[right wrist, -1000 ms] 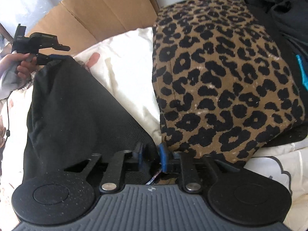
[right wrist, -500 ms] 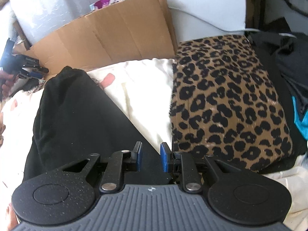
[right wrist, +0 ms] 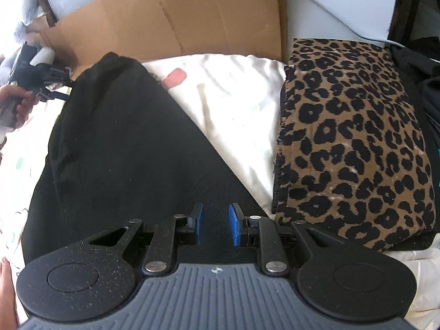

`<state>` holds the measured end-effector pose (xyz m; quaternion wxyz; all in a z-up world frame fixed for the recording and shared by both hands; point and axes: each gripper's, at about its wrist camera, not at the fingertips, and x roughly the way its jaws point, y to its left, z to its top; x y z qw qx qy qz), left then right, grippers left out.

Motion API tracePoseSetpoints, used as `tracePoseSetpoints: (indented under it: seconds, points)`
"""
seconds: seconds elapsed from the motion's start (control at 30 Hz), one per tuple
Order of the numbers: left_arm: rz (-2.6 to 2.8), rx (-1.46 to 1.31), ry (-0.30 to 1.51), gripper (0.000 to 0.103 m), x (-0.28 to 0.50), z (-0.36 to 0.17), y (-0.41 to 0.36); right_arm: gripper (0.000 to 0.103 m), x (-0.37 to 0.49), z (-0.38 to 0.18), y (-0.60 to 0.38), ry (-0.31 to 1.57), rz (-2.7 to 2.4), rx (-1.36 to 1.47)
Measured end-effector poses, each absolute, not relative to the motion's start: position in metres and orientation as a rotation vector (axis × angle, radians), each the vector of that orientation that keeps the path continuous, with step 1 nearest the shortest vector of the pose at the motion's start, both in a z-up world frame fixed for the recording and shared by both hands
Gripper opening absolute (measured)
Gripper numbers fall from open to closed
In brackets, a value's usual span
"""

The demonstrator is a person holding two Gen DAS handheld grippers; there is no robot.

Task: Fold clothes

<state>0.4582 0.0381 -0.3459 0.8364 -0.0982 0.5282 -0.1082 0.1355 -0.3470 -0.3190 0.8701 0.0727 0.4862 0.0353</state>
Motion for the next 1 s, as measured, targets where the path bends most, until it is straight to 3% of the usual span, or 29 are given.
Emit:
tracePoseSetpoints:
  seconds: [0.17, 0.23, 0.3, 0.4, 0.67, 0.73, 0.8, 1.0]
  points:
    - [-0.22, -0.248, 1.108, 0.062, 0.467, -0.357, 0.04, 0.021, 0.137, -0.321, -0.345, 1.042, 0.065, 0.13]
    - [-0.226, -0.267, 1.095, 0.053, 0.47, -0.358, 0.042, 0.021, 0.138, -0.324, -0.344, 1.059, 0.061, 0.119]
    - [-0.221, -0.245, 1.085, 0.022, 0.472, -0.356, 0.041, 0.021, 0.138, -0.326, -0.345, 1.073, 0.054, 0.114]
    - [-0.211, -0.183, 1.068, 0.018, 0.475, -0.351, 0.038, 0.021, 0.138, -0.33, -0.344, 1.092, 0.05, 0.113]
    - [-0.188, -0.058, 1.038, 0.019, 0.481, -0.342, 0.029, 0.024, 0.137, -0.346, -0.347, 1.146, 0.035, 0.123]
    - [-0.172, -0.033, 1.047, 0.025, 0.482, -0.342, 0.027, 0.024, 0.137, -0.35, -0.349, 1.157, 0.031, 0.126]
    - [-0.147, -0.026, 1.068, 0.04, 0.481, -0.341, 0.028, 0.024, 0.136, -0.353, -0.352, 1.16, 0.029, 0.131]
    - [-0.167, -0.019, 1.086, 0.038, 0.463, -0.323, 0.035, 0.023, 0.131, -0.352, -0.356, 1.174, 0.018, 0.135]
